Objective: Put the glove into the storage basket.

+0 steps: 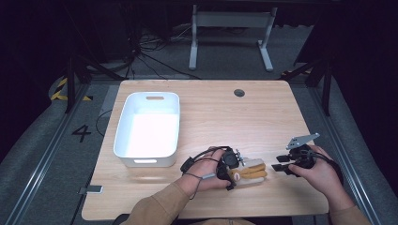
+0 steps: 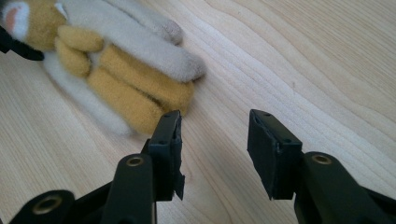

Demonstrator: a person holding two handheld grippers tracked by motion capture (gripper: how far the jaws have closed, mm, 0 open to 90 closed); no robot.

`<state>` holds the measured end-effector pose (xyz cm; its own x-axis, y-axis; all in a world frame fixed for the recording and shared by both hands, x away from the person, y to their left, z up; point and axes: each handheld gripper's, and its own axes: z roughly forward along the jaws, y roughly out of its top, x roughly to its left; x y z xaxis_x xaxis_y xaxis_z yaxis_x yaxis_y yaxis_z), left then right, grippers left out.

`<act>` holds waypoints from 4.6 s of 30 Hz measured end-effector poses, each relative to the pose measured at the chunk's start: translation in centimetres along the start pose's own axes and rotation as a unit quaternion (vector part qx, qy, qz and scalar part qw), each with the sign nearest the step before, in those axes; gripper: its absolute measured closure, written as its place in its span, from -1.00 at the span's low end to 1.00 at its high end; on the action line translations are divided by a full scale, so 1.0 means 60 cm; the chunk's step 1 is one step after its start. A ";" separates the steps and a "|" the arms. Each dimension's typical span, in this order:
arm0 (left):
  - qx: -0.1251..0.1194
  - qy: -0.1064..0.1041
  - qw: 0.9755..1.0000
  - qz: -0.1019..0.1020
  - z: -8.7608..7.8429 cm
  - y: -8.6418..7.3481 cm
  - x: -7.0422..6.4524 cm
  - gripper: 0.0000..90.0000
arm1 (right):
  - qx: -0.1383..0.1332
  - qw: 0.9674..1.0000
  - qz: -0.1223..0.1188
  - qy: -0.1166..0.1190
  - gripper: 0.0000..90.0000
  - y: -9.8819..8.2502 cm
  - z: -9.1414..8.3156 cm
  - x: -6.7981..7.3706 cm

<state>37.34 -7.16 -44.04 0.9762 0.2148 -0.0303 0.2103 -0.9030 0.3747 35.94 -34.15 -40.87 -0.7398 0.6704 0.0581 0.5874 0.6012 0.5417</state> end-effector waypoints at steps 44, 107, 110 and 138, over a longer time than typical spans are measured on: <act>0.047 0.006 0.999 -0.001 -0.017 0.011 -0.003 0.63 | -0.007 1.000 0.005 0.004 0.21 -0.002 0.003 -0.003; -0.041 0.043 0.955 -0.292 -0.285 -0.074 0.102 0.63 | 0.001 1.000 0.021 0.024 0.20 0.020 0.039 -0.035; -0.043 0.048 0.952 -0.300 -0.296 -0.079 0.105 0.63 | 0.002 0.999 0.023 0.026 0.20 0.020 0.040 -0.034; -0.043 0.103 0.910 -0.400 -0.358 -0.167 0.155 0.63 | 0.000 0.999 -0.006 0.052 0.19 0.069 0.064 -0.036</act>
<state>43.18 11.88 -28.19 0.4806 0.8632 -0.1545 0.8354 -0.3972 0.3799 41.23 -31.46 -41.98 -0.7763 0.6151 0.1379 0.5787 0.6086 0.5429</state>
